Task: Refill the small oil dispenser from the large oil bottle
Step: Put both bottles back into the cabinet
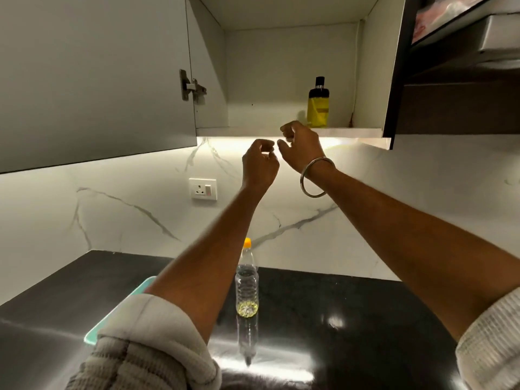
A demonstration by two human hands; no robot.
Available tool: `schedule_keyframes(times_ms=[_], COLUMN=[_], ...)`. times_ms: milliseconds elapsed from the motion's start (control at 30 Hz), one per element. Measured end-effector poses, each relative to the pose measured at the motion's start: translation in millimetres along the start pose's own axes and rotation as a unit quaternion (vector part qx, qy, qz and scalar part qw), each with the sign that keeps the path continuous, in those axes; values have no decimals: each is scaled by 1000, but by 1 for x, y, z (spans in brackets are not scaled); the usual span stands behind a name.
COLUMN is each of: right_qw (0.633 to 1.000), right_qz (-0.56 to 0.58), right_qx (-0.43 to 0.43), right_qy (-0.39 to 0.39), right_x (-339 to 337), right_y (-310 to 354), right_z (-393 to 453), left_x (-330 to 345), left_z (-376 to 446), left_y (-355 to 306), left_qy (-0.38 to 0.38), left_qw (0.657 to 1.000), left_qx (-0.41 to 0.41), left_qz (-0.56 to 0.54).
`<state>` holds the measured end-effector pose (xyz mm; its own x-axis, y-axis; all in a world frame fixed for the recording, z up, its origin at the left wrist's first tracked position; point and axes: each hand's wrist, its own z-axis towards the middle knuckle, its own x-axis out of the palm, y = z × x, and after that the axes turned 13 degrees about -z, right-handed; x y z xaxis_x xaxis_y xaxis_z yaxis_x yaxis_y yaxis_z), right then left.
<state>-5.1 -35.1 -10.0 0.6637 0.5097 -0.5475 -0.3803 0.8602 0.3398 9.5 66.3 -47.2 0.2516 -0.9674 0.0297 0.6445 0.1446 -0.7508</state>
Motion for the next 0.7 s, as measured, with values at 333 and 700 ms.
schedule_keyframes(times_ms=[333,700], right_qw=[994,972], right_qz=[44,68], right_qx=[55,136], right_qy=[78,181], right_x=[61,153], right_y=[-8,-34], right_z=[-74,-156], left_x=[-32,-58], left_z=[-62,-147], left_y=[84,196], left_qy=[-38,-95], left_qw=[984,918], left_qx=[-175,-380], left_qz=[16,-57])
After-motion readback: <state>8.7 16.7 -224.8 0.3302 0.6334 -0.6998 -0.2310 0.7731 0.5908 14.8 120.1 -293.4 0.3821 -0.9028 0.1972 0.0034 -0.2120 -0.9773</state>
